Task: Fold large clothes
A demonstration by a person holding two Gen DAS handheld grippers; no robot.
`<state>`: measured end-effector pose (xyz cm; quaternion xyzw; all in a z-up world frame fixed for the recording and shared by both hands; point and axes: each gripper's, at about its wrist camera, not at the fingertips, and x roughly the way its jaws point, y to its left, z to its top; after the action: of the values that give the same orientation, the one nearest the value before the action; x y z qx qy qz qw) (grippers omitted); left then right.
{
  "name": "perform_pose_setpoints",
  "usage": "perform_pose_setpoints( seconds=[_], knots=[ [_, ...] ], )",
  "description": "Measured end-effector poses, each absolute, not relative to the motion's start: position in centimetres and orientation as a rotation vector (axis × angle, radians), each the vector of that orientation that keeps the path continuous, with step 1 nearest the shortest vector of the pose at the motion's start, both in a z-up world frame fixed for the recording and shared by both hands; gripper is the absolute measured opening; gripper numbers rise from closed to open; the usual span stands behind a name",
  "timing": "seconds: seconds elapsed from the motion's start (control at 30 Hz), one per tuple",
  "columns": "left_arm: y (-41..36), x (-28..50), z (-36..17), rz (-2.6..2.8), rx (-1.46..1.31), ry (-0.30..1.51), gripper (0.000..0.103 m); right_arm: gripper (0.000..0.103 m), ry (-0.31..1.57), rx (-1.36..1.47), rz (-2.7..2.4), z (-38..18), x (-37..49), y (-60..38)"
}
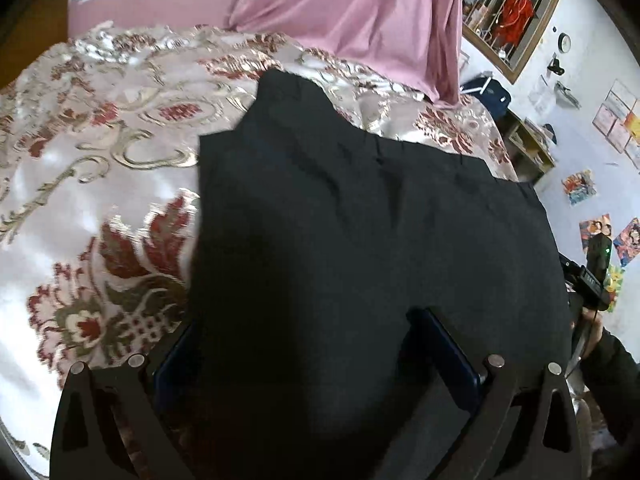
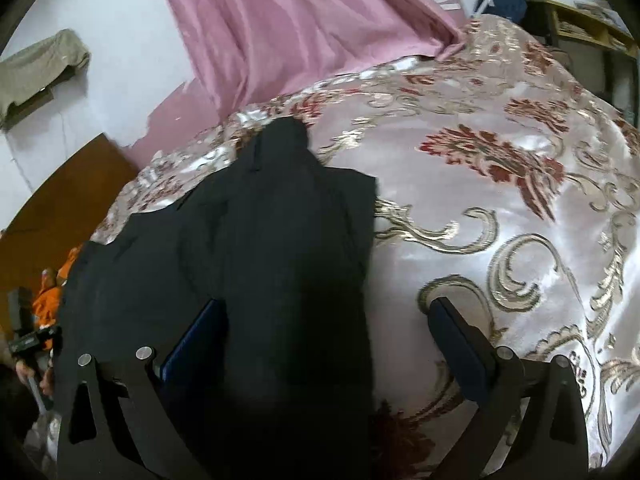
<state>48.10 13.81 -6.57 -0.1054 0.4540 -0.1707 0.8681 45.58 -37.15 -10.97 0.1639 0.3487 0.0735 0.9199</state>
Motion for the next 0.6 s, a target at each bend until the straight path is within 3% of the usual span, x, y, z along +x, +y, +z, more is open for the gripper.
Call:
perform_pose_setpoints(
  seconds=[0.2,0.6],
  knots=[
    [13.6,47.8,-7.3,-0.354,-0.241,0.936,0.103,0.102,0.826,0.366,0.322,-11.7,47.4,-35.9],
    [13.2,47.4,-7.3,-0.349,-0.227,0.915,0.103,0.102,0.837,0.395,0.375,-12.4,47.1,-35.4]
  ],
)
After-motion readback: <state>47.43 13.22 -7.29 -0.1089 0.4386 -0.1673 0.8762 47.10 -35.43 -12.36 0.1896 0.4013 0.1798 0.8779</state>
